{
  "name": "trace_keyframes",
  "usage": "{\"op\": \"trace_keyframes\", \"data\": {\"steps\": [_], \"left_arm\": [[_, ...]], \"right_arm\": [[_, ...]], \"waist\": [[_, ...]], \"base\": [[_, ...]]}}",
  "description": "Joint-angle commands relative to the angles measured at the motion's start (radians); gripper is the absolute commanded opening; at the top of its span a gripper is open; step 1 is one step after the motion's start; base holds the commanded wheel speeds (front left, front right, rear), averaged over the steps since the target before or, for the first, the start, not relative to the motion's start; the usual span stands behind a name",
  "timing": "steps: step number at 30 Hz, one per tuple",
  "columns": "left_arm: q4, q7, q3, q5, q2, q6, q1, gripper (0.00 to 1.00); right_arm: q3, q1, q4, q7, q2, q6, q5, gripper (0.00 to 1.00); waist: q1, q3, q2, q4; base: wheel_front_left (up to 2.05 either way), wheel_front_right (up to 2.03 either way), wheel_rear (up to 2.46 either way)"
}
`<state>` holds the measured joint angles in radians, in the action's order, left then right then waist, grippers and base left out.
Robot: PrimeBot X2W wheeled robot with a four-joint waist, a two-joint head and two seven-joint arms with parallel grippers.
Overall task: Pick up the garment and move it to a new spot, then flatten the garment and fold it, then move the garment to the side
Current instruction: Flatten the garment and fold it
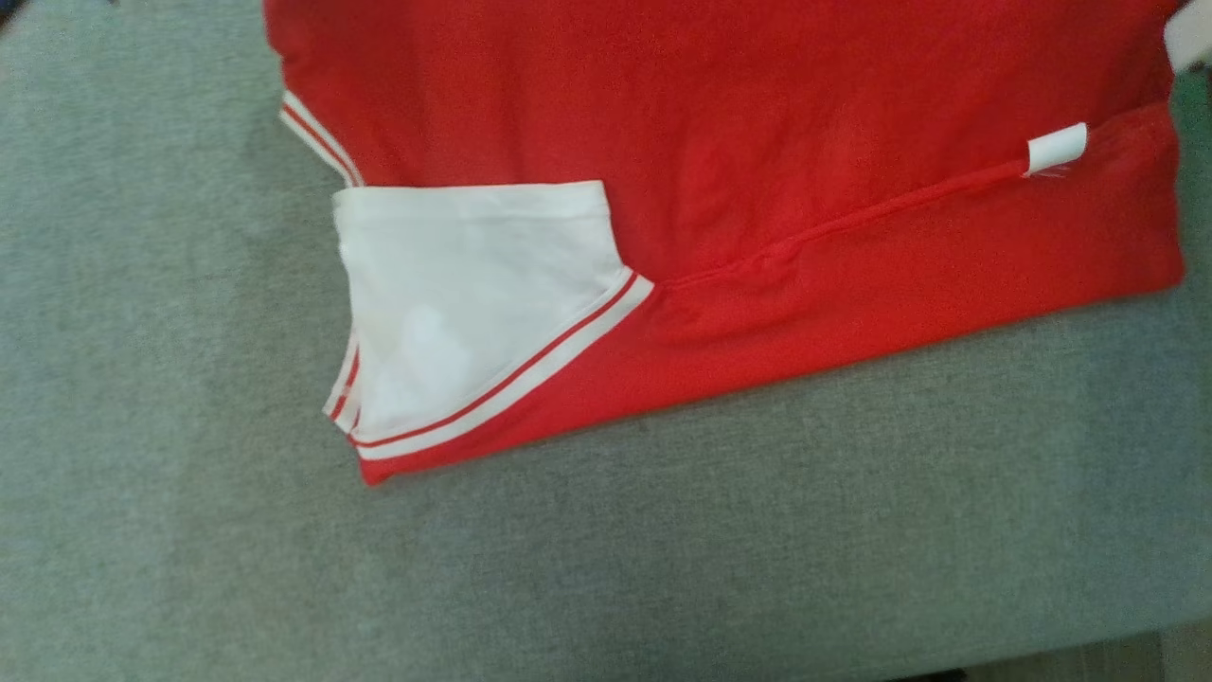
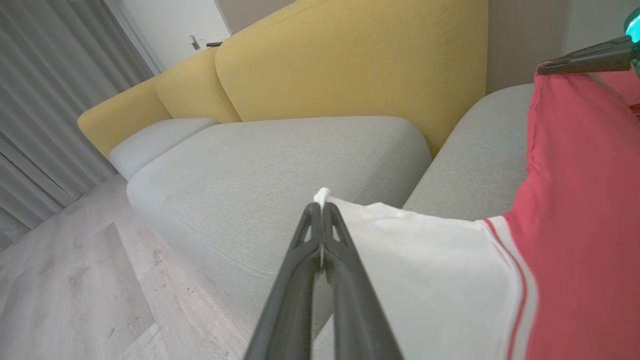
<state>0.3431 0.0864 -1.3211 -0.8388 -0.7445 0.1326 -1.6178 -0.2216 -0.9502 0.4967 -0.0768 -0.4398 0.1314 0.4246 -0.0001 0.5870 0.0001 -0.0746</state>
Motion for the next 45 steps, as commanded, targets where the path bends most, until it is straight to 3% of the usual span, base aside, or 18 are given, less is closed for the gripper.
{"op": "trace_keyframes", "data": {"steps": [1,4,12,20,25,34,35,37,38,39,40,41,42,43,45], "left_arm": [[-0.019,0.01,0.055,-0.008,-0.032,-0.005,-0.004,0.0],[-0.076,0.03,0.052,-0.018,-0.051,-0.025,0.066,0.0],[-0.401,0.076,0.046,-0.031,-0.157,-0.207,0.337,0.0],[-0.633,0.083,0.043,-0.032,-0.23,-0.348,0.535,0.0],[-0.688,0.088,0.042,-0.021,-0.232,-0.385,0.612,0.0],[-0.68,0.1,0.041,-0.005,-0.163,-0.414,0.768,0.0],[-0.675,0.108,0.041,-0.007,-0.153,-0.417,0.784,0.0],[-0.662,0.118,0.041,-0.014,-0.136,-0.416,0.815,0.0],[-0.653,0.124,0.041,-0.017,-0.127,-0.416,0.828,0.0],[-0.644,0.129,0.041,-0.022,-0.118,-0.417,0.841,0.0],[-0.635,0.135,0.041,-0.025,-0.108,-0.419,0.851,0.0],[-0.624,0.142,0.044,-0.028,-0.096,-0.425,0.861,0.07],[-0.61,0.148,0.048,-0.027,-0.085,-0.432,0.869,0.49],[-0.592,0.154,0.053,-0.018,-0.072,-0.444,0.876,1.0],[-0.553,0.166,0.075,-0.001,-0.038,-0.486,0.898,1.0]], "right_arm": [[0.008,0.046,-0.039,0.012,-0.016,-0.001,0.009,0.0],[0.022,0.107,-0.066,0.027,-0.023,-0.001,0.006,0.0],[0.11,0.311,-0.151,0.051,-0.042,-0.001,-0.009,0.0],[0.211,0.49,-0.231,0.047,-0.043,-0.001,-0.012,0.0],[0.256,0.57,-0.274,0.037,-0.028,-0.001,-0.02,0.0],[0.315,0.681,-0.337,0.015,0.012,-0.001,-0.047,0.0],[0.317,0.689,-0.34,0.012,0.015,-0.001,-0.048,0.04],[0.319,0.701,-0.344,0.009,0.02,-0.001,-0.053,0.22],[0.319,0.705,-0.345,0.009,0.022,-0.001,-0.056,0.4],[0.318,0.708,-0.343,0.009,0.025,-0.001,-0.058,0.83],[0.319,0.71,-0.341,0.01,0.028,-0.001,-0.061,1.0],[0.322,0.711,-0.337,0.016,0.032,-0.001,-0.065,1.0],[0.326,0.712,-0.333,0.023,0.036,-0.001,-0.071,1.0],[0.33,0.716,-0.33,0.031,0.042,-0.001,-0.076,1.0],[0.349,0.729,-0.327,0.055,0.062,-0.001,-0.079,1.0]], "waist": [[0.0001,-0.01,-0.0001,0.011],[0.0001,-0.024,-0.0001,0.025],[0.0001,-0.082,-0.0001,0.071],[0.0001,-0.114,-0.0001,0.106],[0.0001,-0.122,-0.0001,0.118],[0.0001,-0.135,-0.0001,0.12],[0.0001,-0.136,-0.0001,0.119],[0.0001,-0.137,-0.0001,0.119],[0.0001,-0.138,-0.0001,0.118],[0.0001,-0.138,-0.0001,0.118],[0.0001,-0.139,-0.0001,0.118],[0.0001,-0.141,-0.0001,0.12],[0.0001,-0.143,-0.0001,0.122],[0.0001,-0.146,-0.0001,0.125],[0.0001,-0.155,-0.0001,0.131]], "base": [[0.0,0.0,0.0],[0.0,0.0,0.0],[0.0,0.0,0.0],[0.0,0.0,0.0],[0.0,0.0,0.0],[0.0,0.0,0.0],[0.0,0.0,0.0],[0.0,0.0,0.0],[0.0,0.0,0.0],[0.0,0.0,0.0],[0.0,0.0,0.0],[0.0,0.0,0.0],[0.0,0.0,0.0],[0.0,0.0,0.0],[0.0,0.0,0.0]]}}
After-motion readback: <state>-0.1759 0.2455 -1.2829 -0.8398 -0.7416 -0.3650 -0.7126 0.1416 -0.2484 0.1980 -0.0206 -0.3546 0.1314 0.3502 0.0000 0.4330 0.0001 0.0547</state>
